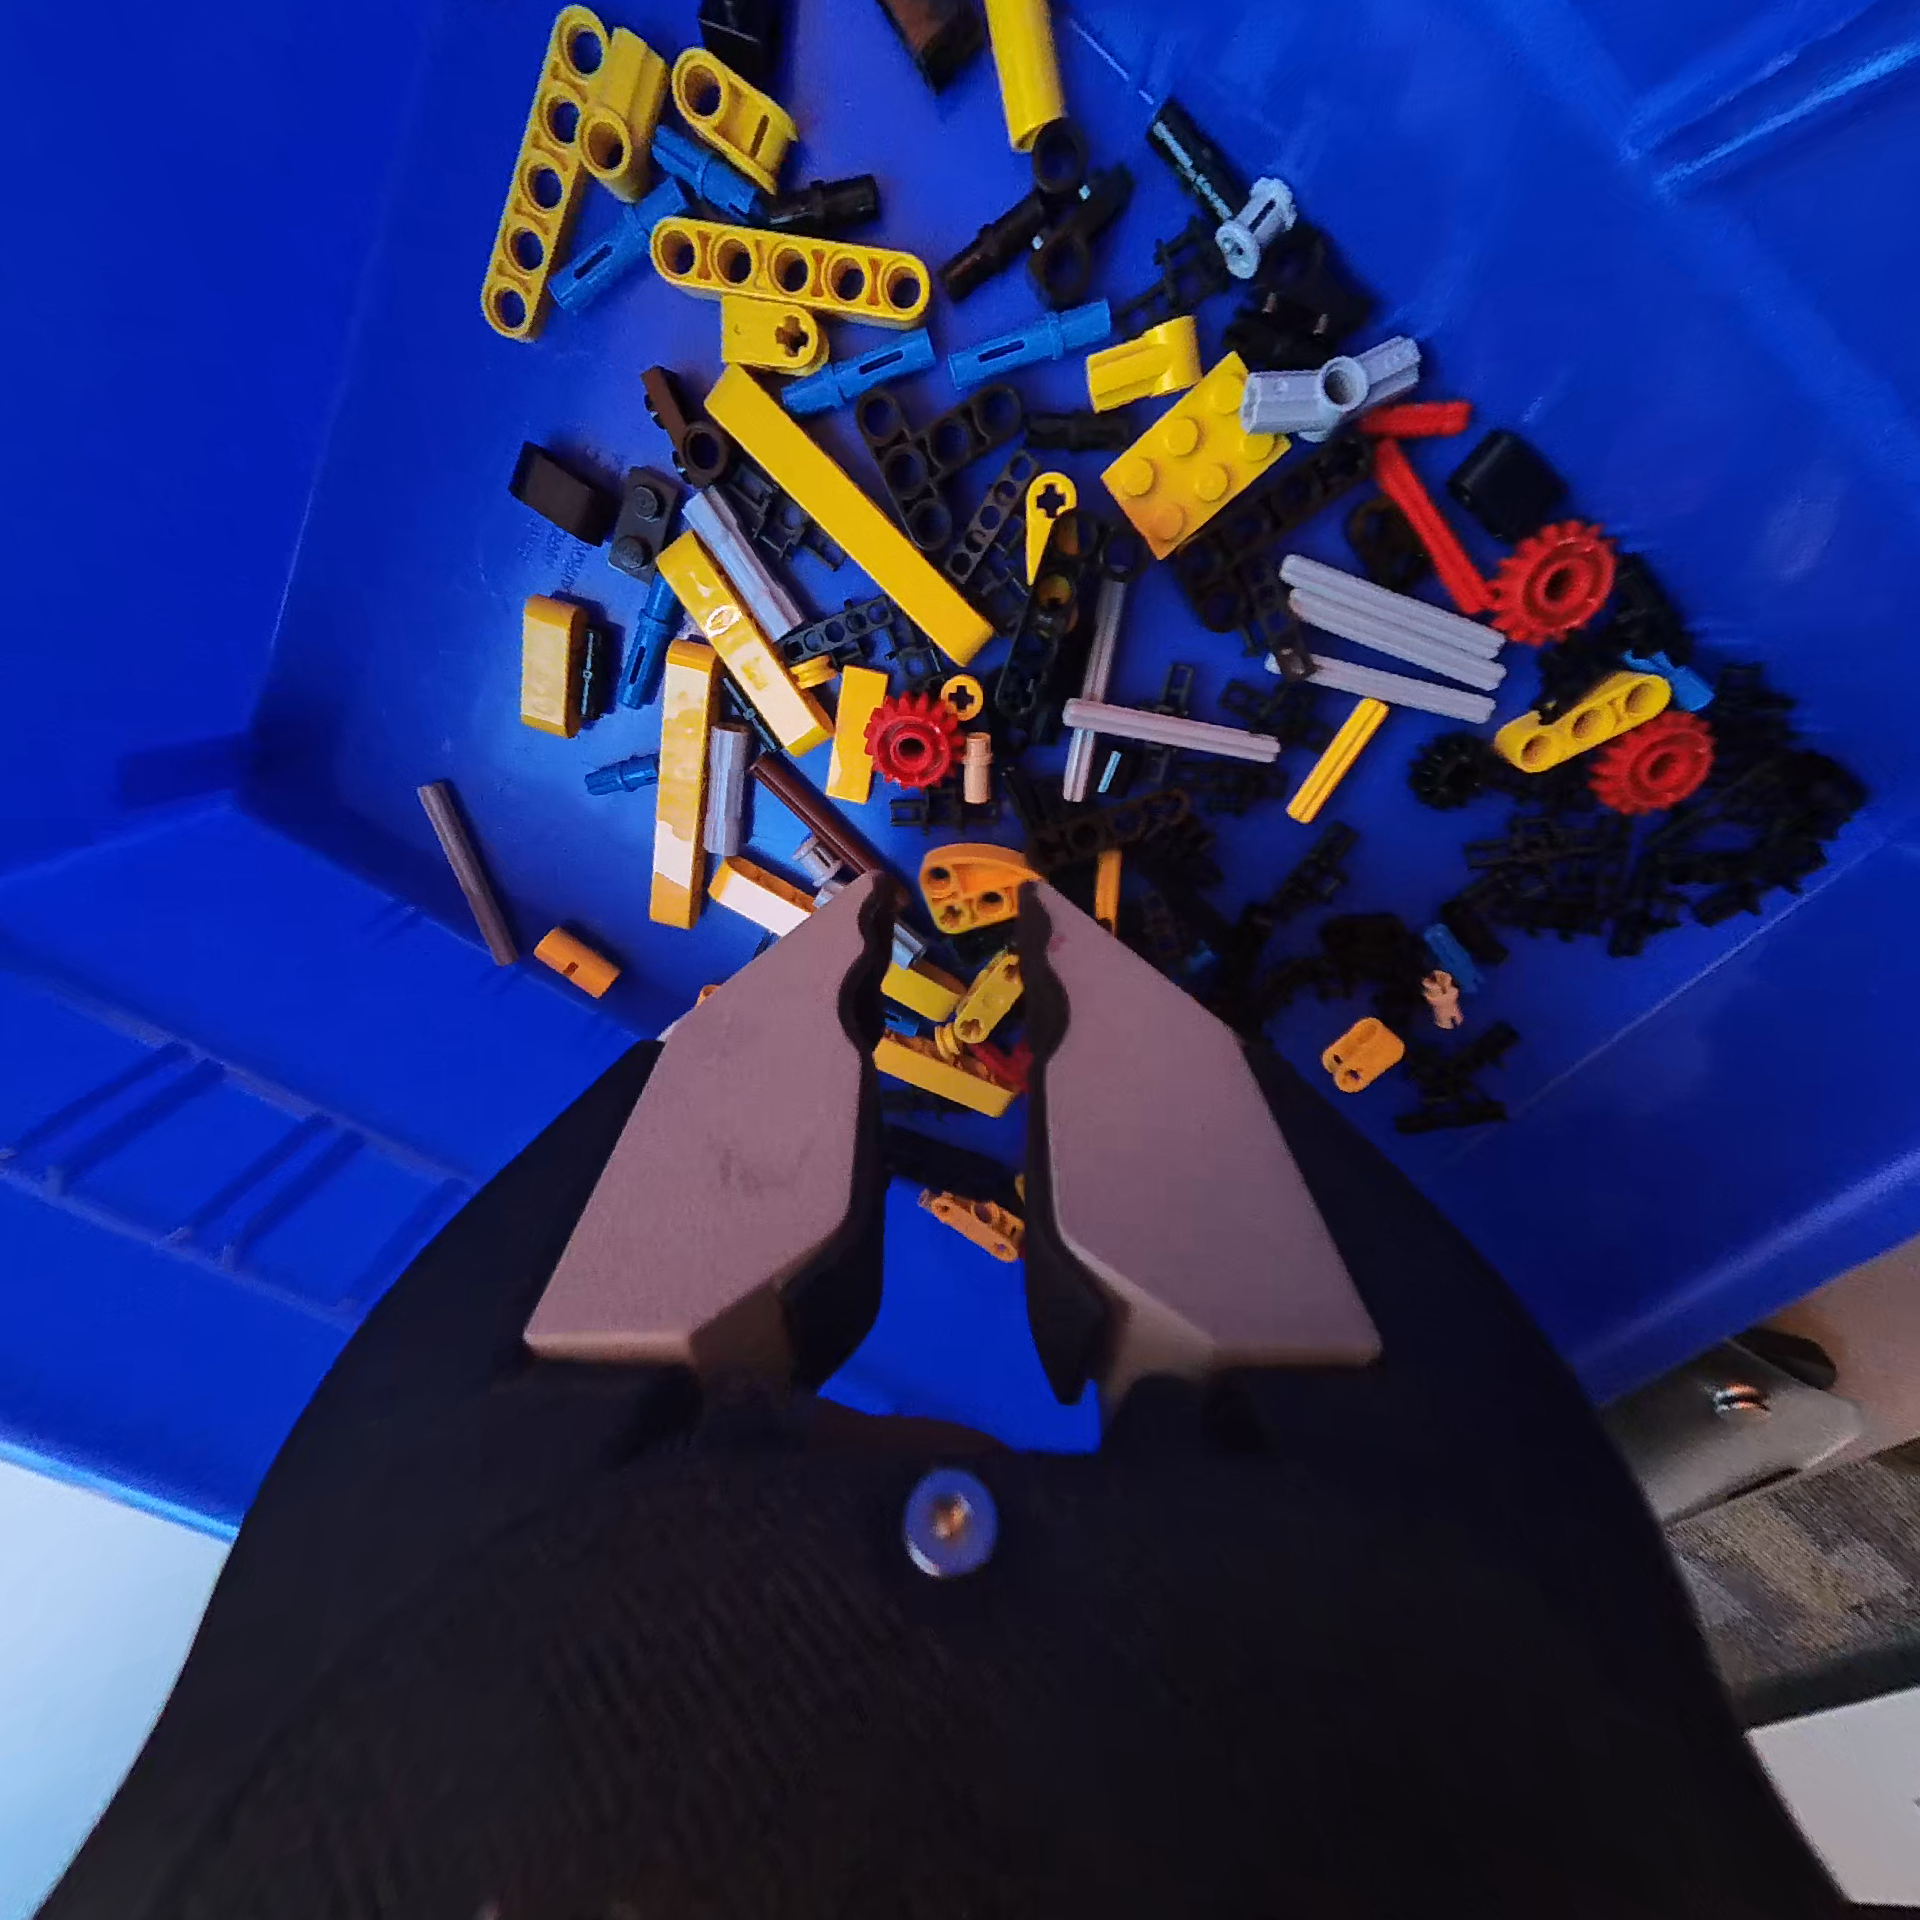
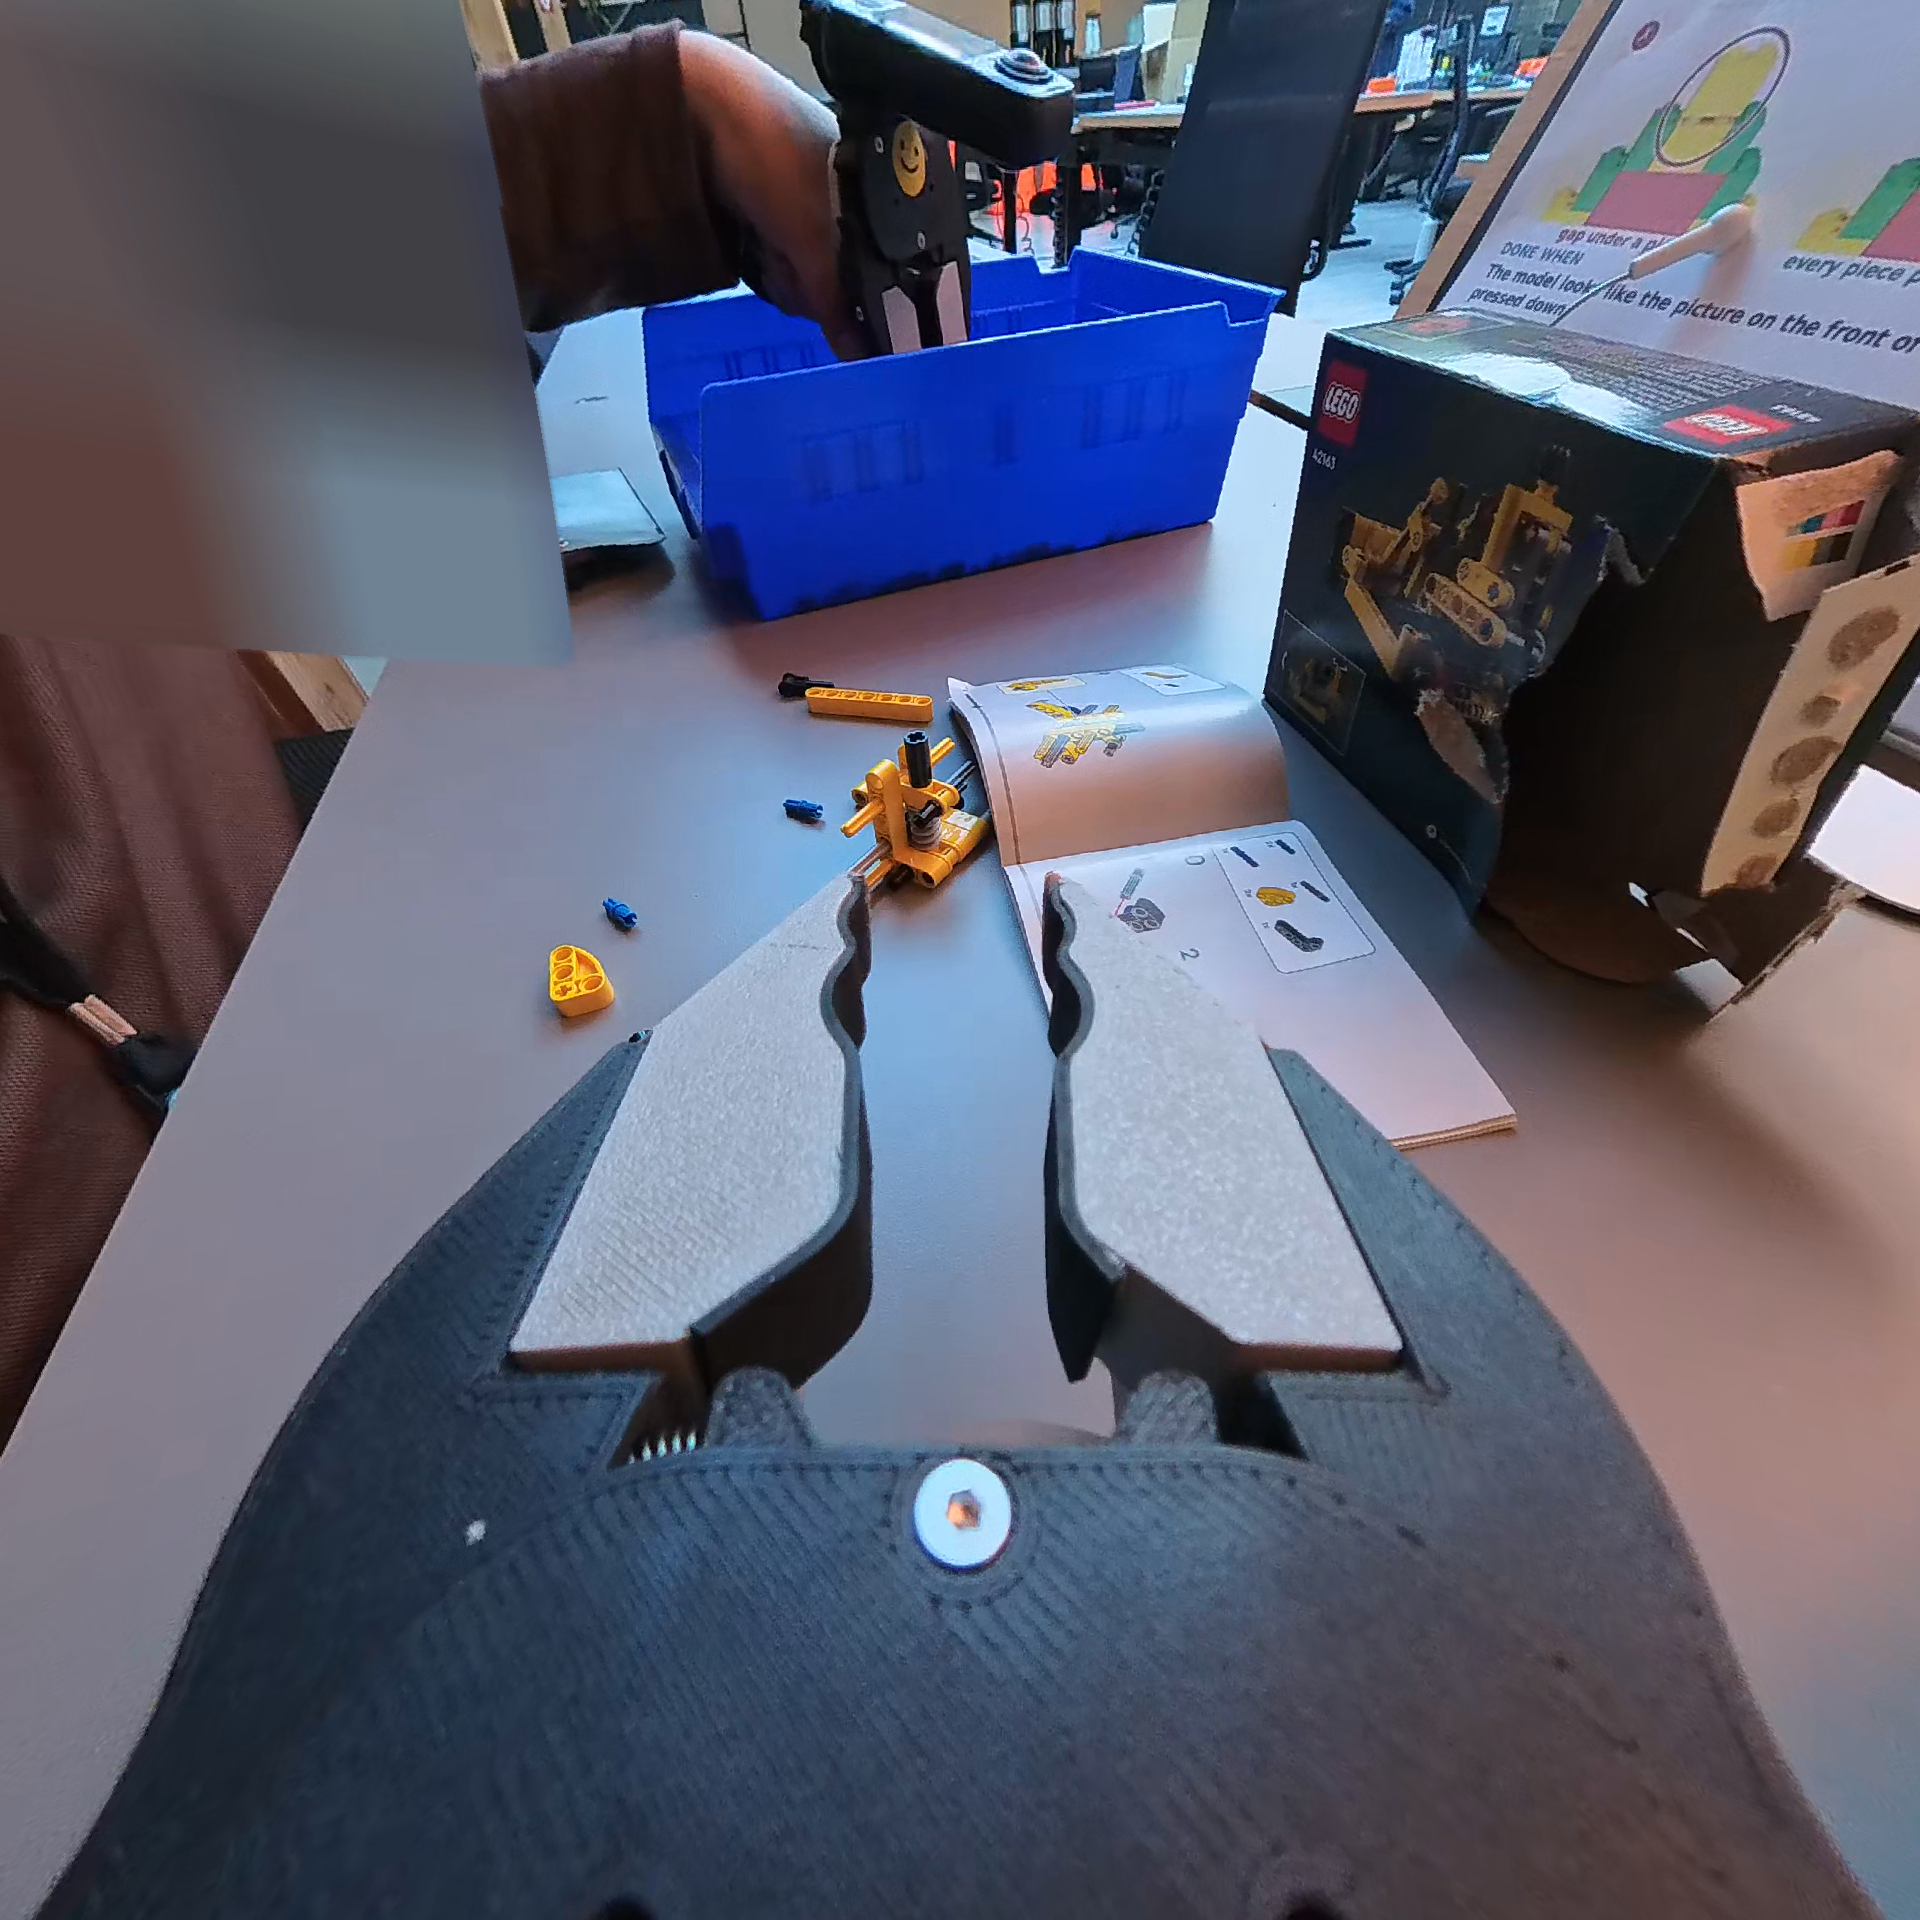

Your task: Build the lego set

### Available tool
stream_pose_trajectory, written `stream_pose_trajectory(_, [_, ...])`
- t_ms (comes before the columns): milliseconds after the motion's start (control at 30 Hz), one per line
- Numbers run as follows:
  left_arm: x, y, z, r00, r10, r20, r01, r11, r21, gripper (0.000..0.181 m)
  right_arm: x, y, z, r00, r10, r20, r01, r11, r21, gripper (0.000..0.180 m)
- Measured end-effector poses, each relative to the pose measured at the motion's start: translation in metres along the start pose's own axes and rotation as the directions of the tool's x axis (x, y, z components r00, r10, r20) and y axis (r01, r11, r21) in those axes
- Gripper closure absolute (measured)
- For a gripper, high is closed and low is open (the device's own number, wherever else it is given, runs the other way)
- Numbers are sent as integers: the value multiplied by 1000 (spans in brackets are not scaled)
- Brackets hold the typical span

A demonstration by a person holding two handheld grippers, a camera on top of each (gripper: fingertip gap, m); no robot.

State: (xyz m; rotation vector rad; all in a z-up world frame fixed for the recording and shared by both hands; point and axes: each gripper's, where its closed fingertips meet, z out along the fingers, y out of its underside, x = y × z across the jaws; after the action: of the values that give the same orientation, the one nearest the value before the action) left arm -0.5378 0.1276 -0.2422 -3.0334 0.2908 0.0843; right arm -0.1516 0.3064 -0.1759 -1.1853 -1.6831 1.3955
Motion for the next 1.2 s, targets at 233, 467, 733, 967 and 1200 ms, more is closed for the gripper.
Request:
stream_pose_trajectory(233, [4,1,0,1000,7,-24,-7,1000,-2,155,-2,1,0,1000,-6,3,6,1000,-7,152])
stream_pose_trajectory(467, [8,4,0,998,6,-66,-7,1000,-21,154,-4,2,0,1000,-12,19,12,1000,-12,154])
stream_pose_trajectory(733, [7,8,-2,998,0,-70,-3,999,-49,153,-6,3,0,999,-12,29,13,1000,-22,155])
stream_pose_trajectory(967, [10,6,1,997,10,-79,-13,999,-40,158,-5,2,-1,1000,-7,22,7,1000,-12,158])
stream_pose_trajectory(1200, [16,6,0,995,32,-92,-36,999,-40,154,-5,2,-1,1000,-10,18,10,1000,-12,159])
